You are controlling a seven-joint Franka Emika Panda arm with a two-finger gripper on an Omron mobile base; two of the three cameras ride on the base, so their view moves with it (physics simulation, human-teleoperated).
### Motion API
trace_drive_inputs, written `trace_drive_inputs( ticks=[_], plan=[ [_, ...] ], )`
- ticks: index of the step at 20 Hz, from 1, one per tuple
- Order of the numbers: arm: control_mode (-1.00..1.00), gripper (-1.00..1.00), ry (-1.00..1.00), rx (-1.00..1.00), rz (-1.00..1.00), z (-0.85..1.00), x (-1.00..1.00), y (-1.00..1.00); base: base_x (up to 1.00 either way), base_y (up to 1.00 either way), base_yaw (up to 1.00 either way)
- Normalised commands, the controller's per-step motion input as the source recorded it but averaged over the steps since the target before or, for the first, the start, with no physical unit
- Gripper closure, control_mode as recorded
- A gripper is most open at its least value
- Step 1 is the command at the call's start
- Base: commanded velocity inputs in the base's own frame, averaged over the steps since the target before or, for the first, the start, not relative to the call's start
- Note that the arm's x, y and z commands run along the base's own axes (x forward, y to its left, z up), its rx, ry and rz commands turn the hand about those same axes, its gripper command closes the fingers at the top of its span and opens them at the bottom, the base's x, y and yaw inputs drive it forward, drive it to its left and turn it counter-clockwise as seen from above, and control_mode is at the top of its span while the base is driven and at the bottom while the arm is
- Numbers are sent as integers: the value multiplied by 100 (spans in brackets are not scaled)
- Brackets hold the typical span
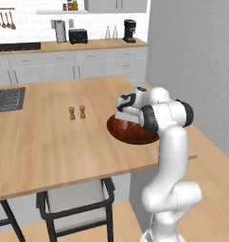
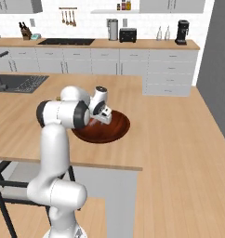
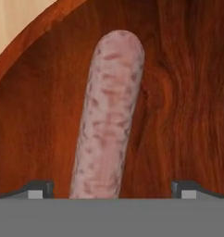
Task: Place one bun and one sausage from the bowl on each plate.
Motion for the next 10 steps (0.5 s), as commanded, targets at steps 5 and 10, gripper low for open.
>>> trace_drive_inputs(
  ticks=[5,10],
  plan=[
    [-100,-100,0,1,0,-52,31,2,0,0,0],
    [-100,100,0,0,-1,-40,17,23,0,0,0]
  ],
)
